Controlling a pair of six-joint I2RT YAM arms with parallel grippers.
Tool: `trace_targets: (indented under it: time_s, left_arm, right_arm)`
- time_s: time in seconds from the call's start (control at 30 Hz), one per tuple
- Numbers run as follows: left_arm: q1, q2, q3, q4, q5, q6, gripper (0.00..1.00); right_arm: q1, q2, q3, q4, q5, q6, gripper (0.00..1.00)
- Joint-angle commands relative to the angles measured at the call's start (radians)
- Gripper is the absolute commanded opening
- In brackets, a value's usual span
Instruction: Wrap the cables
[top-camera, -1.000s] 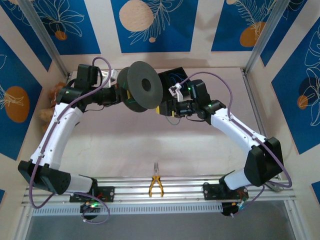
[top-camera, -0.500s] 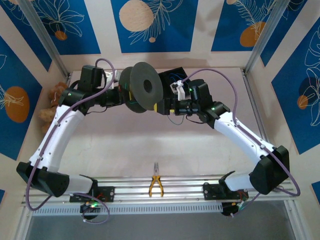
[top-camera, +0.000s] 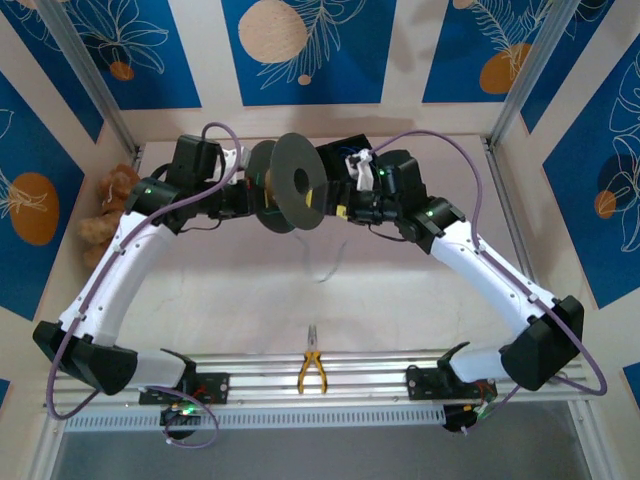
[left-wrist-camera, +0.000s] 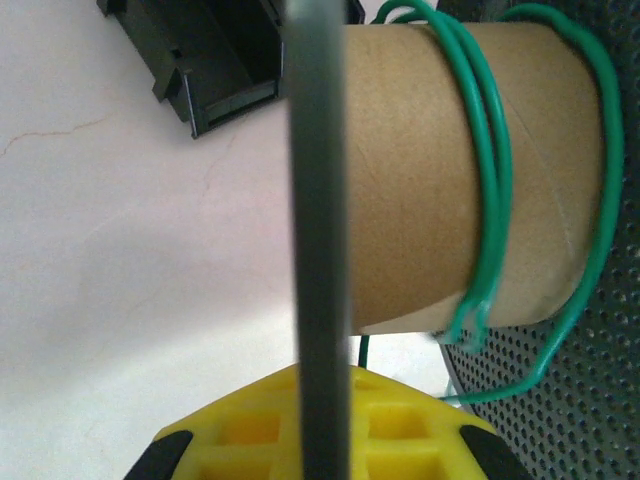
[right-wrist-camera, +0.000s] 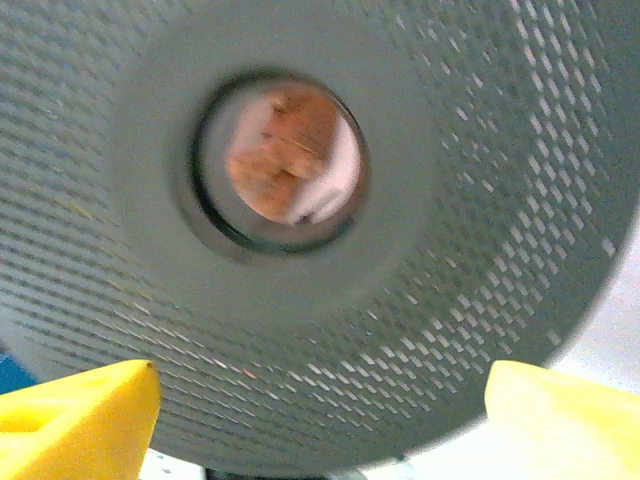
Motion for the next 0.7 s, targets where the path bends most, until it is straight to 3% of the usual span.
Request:
trace_targets:
  time_s: [0.0, 0.13, 0.3, 0.67]
  left_arm:
    - [-0.015, -0.027, 0.012, 0.081, 0.014, 0.002, 0.0]
    - [-0.026, -0.029, 0.011, 0.086, -0.002, -0.004, 0.0]
    - [-0.026, -0.039, 0.025, 0.045, -0.086, 0.029, 0.0]
    - [-0.06, -0.111, -0.048, 0.101, -0.308, 0.16, 0.0]
  right_arm:
    - [-0.016, 0.008, -0.066, 0.287, -0.166, 0.251, 0.84]
    - [0.007, 0.017, -0.072, 0.36, -0.182, 0.294, 0.83]
    - [-0.002, -0.072, -0.035, 0.145, -0.103, 0.185, 0.83]
    - [-0.195, -0.234, -0.077, 0.004, -0.198, 0.183, 0.8]
